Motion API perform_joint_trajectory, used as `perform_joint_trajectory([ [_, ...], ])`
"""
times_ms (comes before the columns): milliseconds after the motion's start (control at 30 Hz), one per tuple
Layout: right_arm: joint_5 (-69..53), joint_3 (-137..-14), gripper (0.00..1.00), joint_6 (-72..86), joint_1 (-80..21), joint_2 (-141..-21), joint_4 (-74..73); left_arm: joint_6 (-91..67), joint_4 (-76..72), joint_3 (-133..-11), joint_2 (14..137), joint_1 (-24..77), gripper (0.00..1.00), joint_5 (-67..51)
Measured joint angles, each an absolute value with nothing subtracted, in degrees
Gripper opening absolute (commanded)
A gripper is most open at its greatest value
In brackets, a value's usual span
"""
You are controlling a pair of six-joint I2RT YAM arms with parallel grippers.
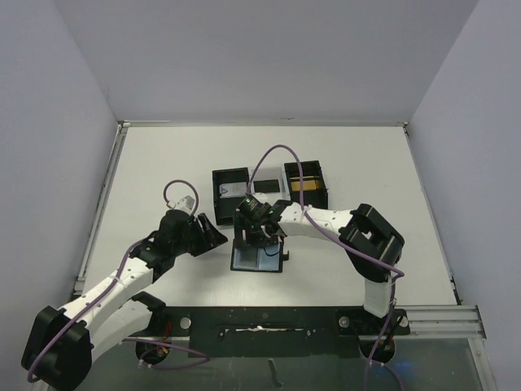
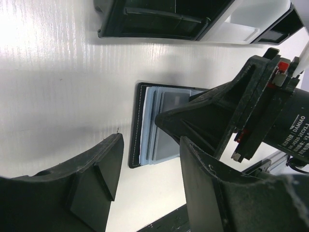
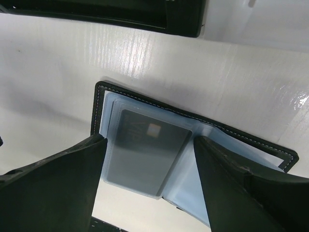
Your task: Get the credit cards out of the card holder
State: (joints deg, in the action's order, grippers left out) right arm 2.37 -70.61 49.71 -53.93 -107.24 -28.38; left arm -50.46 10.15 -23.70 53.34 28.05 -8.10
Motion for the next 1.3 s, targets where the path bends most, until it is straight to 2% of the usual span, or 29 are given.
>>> perform_joint_trajectory([
  [233, 4.1, -71.9, 0.74, 49.7, -54.5, -107.9, -30.0, -50.6, 10.2, -23.4, 52.2, 28.0, 0.49, -7.7],
  [433, 6.0, -72.9, 0.66, 49.9, -55.1, -108.6, -31.8, -50.7, 10.2, -23.3, 52.2, 28.0, 0.49, -7.6],
  [533, 6.7, -73.1, 0.57, 49.9, -55.2, -108.8, -32.2, -50.7, 10.4, -23.0, 52.1, 27.9, 0.49, -7.5],
  [767, 6.5, -73.1, 0.5, 50.0, -55.1, -108.9, -32.0, -50.7, 10.4, -23.0, 52.1, 27.9, 0.49, -7.8],
  [933, 4.0, -67.7, 0.48, 50.0, -53.4, -105.6, -26.5, -50.4, 8.9, -22.8, 52.6, 27.7, 0.49, -10.2],
  [1133, -1.7, -59.0, 0.49, 51.0, -49.9, -100.7, -17.2, -50.0, 4.3, -22.2, 55.3, 27.7, 0.49, -15.2],
  [1300, -4.8, -56.9, 0.65, 51.8, -48.4, -99.7, -14.0, -49.8, 2.8, -21.9, 56.7, 27.7, 0.48, -17.0],
])
